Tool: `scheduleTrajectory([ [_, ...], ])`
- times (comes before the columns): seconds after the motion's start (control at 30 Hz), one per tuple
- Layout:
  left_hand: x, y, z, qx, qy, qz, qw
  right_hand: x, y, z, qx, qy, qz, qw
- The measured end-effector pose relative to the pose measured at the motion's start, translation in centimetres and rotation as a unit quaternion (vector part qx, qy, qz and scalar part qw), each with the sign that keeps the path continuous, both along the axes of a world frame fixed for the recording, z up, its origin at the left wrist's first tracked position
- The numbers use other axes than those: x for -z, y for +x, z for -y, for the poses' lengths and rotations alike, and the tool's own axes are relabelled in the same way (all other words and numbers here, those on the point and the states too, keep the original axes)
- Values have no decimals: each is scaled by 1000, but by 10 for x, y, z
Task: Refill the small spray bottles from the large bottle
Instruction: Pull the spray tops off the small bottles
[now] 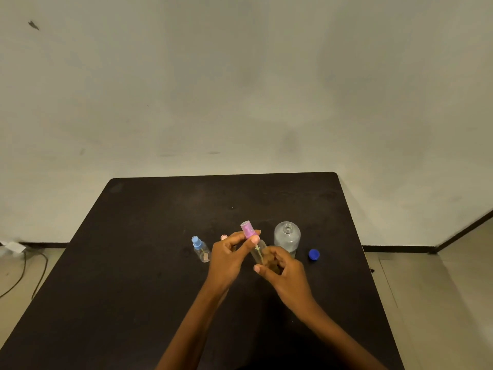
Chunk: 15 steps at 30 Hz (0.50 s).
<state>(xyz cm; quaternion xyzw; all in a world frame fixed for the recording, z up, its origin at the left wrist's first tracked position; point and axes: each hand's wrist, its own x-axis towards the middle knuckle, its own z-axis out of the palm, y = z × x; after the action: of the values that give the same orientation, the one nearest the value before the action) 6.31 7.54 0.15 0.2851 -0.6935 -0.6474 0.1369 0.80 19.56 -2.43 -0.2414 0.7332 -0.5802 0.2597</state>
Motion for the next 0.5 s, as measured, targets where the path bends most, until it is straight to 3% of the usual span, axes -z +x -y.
scheduleTrajectory([
  [0.17,-5,-1,-5,-37,8,6,999,0,0,-1,5,-13,0,1000],
  [0.37,-9,2,-4,9,71,-68,995,-4,0,-2,2,-23,6,1000],
  [0.5,-8,3,-1,9,63,-61,996,-2,0,-3,4,-30,11,999],
])
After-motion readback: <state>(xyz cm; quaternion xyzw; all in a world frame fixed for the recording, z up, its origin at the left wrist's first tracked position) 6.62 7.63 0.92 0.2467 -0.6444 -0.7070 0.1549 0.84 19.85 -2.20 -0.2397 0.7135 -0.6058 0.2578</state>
